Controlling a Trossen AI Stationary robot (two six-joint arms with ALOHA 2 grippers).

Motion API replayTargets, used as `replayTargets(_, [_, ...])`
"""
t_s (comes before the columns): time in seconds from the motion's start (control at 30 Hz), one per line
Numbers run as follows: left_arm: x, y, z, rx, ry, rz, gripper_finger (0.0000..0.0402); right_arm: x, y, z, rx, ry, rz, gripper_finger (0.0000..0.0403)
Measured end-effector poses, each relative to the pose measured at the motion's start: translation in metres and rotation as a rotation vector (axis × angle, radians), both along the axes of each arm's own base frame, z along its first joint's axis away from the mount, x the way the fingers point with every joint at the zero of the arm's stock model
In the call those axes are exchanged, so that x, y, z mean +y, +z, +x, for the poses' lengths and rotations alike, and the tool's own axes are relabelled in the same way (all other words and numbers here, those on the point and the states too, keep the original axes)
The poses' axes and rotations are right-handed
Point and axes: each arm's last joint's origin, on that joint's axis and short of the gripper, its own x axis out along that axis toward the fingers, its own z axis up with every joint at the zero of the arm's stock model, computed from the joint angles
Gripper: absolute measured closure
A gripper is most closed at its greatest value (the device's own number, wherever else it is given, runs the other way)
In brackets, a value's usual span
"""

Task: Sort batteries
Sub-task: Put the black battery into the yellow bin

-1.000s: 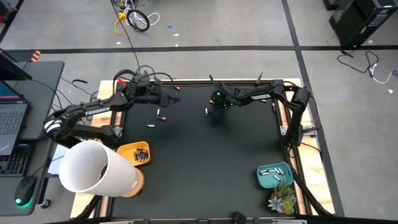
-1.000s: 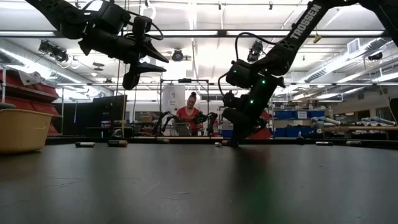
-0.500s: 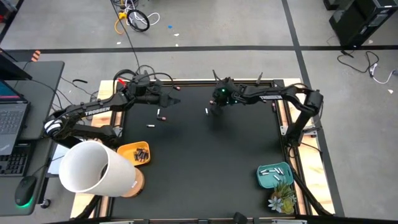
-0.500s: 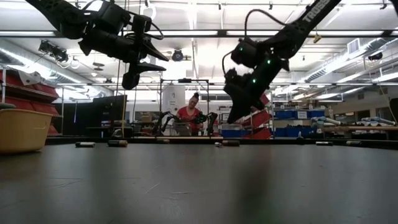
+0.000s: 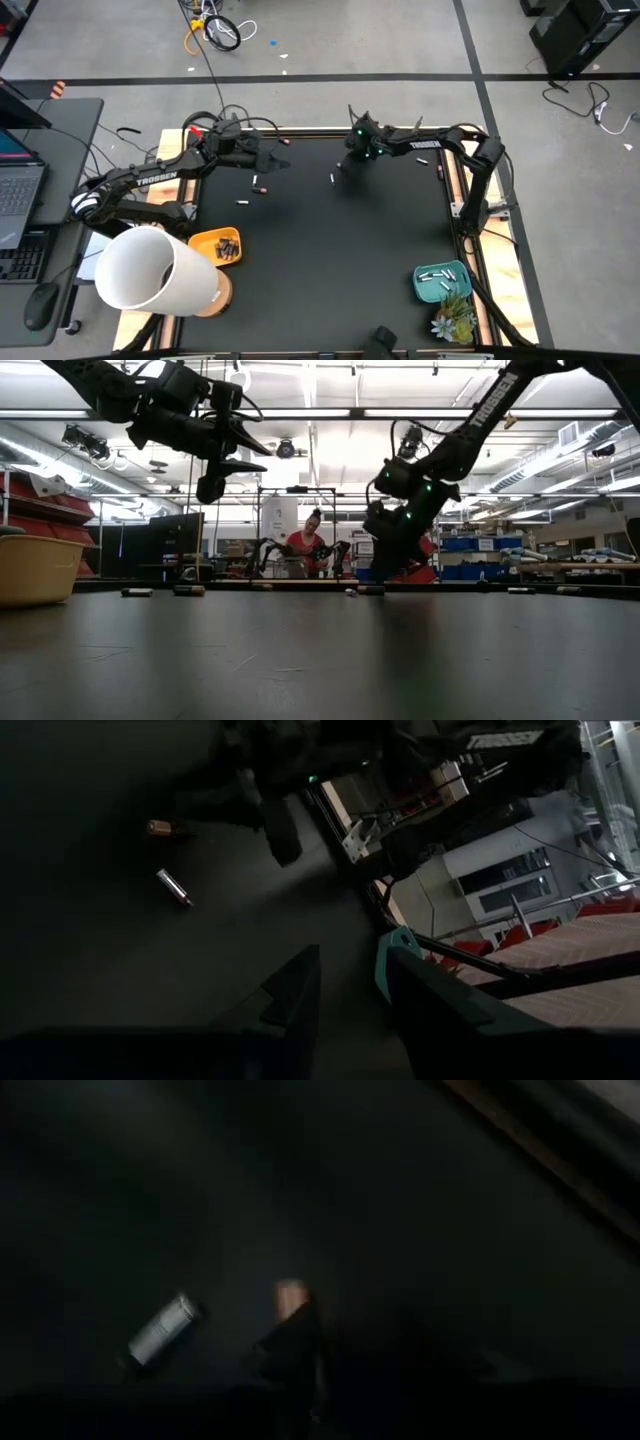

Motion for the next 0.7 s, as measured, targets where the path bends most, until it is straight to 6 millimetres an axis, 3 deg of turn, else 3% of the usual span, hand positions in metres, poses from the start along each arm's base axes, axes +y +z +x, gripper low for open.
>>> replayTargets(0.13, [0.0, 0.0, 0.0, -0.001, -0.001, 0.001, 0.0269, 0.008, 0.0, 0.005, 0.014, 0.067, -0.024, 0.0221])
replayTargets(0.27, [0.0, 0.0, 0.0, -0.001, -0.001, 0.003, 0.027, 0.015, 0.002, 0.011, 0.023, 0.077, -0.066, 0.0215])
replayTargets(0.7, [0.0, 0.0, 0.0, -0.003, -0.001, 0.006, 0.027, 0.044, -0.021, 0.014, 0.235, 0.137, -0.124, 0.0277])
